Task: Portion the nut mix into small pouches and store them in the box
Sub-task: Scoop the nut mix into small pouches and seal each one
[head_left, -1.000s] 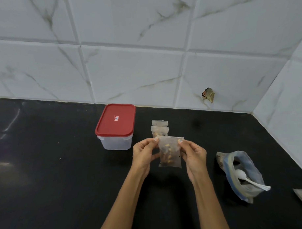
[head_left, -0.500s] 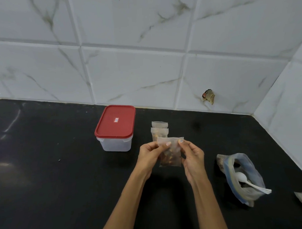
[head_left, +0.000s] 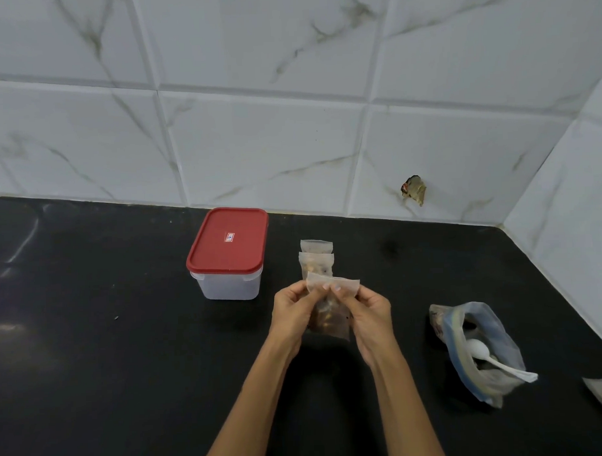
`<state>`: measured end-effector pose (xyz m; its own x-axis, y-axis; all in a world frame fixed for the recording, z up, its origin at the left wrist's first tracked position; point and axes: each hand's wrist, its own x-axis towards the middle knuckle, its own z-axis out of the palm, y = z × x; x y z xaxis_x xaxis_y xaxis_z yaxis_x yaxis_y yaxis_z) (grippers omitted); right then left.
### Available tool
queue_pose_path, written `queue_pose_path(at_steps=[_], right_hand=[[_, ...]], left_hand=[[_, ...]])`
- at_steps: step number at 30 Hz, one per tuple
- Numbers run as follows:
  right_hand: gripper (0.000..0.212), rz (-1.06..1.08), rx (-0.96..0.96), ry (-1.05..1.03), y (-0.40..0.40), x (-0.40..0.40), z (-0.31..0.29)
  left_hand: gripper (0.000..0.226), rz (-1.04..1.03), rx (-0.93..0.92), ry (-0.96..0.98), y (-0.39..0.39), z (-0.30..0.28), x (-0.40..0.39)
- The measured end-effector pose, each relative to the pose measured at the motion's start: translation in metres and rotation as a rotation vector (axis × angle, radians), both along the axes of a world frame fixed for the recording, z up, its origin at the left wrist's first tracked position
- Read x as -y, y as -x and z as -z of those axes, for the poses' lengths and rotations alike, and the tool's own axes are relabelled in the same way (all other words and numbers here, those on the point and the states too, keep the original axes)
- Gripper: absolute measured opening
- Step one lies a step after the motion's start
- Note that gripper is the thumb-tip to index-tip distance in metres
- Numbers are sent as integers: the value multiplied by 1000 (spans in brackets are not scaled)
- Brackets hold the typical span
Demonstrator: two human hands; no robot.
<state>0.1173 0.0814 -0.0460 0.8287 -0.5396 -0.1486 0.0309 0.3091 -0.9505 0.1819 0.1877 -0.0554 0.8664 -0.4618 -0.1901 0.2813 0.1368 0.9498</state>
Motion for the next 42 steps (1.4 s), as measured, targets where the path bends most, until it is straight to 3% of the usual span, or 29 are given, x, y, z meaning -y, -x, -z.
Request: queue_pose_path(at_steps=[4,12,34,42], right_hand=[[10,55,-47,7,-3,-3,4],[1,178,-123,13,-7,-5,16],[3,324,-239,-20,-54,17,44],[18,335,-305,185,-74,26,52]], left_hand=[[15,-7,-32,21,2,2,0],[13,-205,-141,-37,7,9,8],[7,-379,-254,-124,-35,35,26],[15,-417,-166,-192,-53,41,32]])
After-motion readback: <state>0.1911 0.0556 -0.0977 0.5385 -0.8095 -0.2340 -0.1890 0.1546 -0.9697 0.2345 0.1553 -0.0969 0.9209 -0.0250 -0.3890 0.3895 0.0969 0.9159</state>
